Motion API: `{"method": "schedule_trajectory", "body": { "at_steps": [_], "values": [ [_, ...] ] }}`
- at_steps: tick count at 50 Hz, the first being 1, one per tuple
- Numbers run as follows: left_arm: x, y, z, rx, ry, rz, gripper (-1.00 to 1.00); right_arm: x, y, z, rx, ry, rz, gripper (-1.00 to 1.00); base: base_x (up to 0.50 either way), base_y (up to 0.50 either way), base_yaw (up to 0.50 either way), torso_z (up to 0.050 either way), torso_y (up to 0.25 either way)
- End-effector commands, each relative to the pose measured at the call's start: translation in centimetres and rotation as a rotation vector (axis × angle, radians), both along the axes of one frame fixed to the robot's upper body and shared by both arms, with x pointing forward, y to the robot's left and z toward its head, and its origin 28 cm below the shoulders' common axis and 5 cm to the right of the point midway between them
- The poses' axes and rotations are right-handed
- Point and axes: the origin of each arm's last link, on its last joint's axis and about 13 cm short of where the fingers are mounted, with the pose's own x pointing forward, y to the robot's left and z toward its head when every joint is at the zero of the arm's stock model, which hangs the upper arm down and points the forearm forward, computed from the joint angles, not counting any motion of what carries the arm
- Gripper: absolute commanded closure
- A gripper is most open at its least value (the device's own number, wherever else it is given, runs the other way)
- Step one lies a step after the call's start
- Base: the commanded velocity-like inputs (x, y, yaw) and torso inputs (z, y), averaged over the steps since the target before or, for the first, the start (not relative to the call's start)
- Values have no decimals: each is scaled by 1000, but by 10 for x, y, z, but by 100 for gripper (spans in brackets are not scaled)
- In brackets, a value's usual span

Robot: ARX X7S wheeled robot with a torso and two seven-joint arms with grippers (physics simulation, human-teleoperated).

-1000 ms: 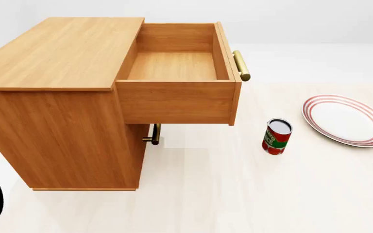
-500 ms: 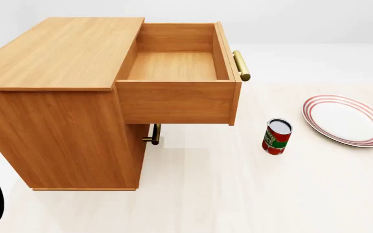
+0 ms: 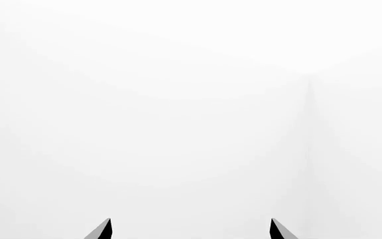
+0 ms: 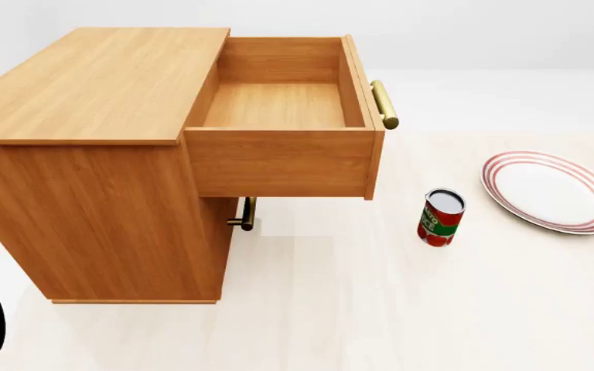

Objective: Put the bowl in the top drawer of the cabinet.

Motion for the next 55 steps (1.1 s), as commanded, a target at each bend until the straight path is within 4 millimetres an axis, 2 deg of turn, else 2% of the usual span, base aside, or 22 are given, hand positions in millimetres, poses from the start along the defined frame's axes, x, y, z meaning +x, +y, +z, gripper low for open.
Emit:
{"method": "schedule_trajectory", "body": {
  "at_steps": [1, 7, 21, 41, 51, 52, 55],
  "values": [
    [1, 0, -1, -1, 4, 0, -100, 10, -3, -26, -28, 21, -18, -100, 0, 0, 0, 0, 0],
    [3, -1, -2, -1, 8, -1, -100, 16, -9, -42, -63, 31, -25, -100, 0, 0, 0, 0, 0],
    [5, -1, -4, -2, 16, -3, -100, 16, -19, -72, -121, 78, -41, -100, 0, 0, 0, 0, 0],
    [3, -2, -2, 0, 13, 1, -100, 20, -30, -121, -129, 76, -97, -100, 0, 0, 0, 0, 0],
    [2, -2, -2, 1, 14, 5, -100, 46, -16, -142, -140, 64, -129, -100, 0, 0, 0, 0, 0],
    [2, -2, -2, 1, 15, 5, -100, 48, -14, -143, -143, 62, -132, 100, 0, 0, 0, 0, 0],
    [2, -2, -2, 1, 16, 5, -100, 53, -11, -144, -145, 57, -137, 100, 0, 0, 0, 0, 0]
  ]
}}
